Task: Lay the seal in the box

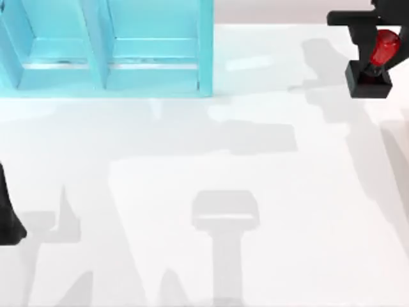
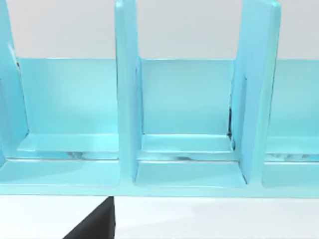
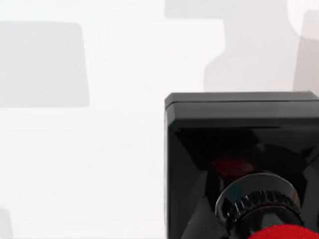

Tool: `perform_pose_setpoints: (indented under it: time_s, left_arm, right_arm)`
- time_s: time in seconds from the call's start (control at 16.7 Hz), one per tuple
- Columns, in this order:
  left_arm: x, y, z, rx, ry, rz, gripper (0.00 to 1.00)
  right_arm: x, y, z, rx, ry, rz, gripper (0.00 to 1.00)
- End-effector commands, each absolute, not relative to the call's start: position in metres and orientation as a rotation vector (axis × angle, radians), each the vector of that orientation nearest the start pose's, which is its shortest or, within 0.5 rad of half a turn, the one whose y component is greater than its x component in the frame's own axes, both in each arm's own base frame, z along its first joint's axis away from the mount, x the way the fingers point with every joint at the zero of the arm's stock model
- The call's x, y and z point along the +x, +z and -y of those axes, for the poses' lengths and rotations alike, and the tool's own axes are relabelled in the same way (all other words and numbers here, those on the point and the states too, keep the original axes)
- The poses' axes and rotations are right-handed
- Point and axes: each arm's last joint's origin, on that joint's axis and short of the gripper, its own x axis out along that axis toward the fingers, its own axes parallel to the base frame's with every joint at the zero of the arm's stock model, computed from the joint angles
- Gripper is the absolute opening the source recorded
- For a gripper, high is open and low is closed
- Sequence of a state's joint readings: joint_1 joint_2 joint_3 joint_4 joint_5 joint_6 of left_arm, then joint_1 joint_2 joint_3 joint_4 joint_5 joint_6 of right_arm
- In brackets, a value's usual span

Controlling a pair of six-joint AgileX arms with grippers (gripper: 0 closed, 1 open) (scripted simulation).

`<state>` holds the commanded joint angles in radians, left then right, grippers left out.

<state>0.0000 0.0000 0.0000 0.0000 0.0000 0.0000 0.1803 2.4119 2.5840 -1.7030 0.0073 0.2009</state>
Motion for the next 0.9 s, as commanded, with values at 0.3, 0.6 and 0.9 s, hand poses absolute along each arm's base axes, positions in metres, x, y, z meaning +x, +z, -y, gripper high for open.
perform_pose_setpoints:
  time_s: [0.3,0.6,0.9]
  left_arm:
    - [0.106,0.160,0.001,0.000,0.000,0.000,1.00]
    - [0.106,0.160,0.001,0.000,0.000,0.000,1.00]
    - [0.106,0.160,0.001,0.000,0.000,0.000,1.00]
  right_arm:
    - [0.414,0.284,0.037,0.001,-0.016,-1.586,0.00]
    - [0.344,0.287,0.126,-0.001,-0.016,-1.594,0.00]
    - [0.319,0.291,0.146,-0.007,-0.022,-1.574,0.00]
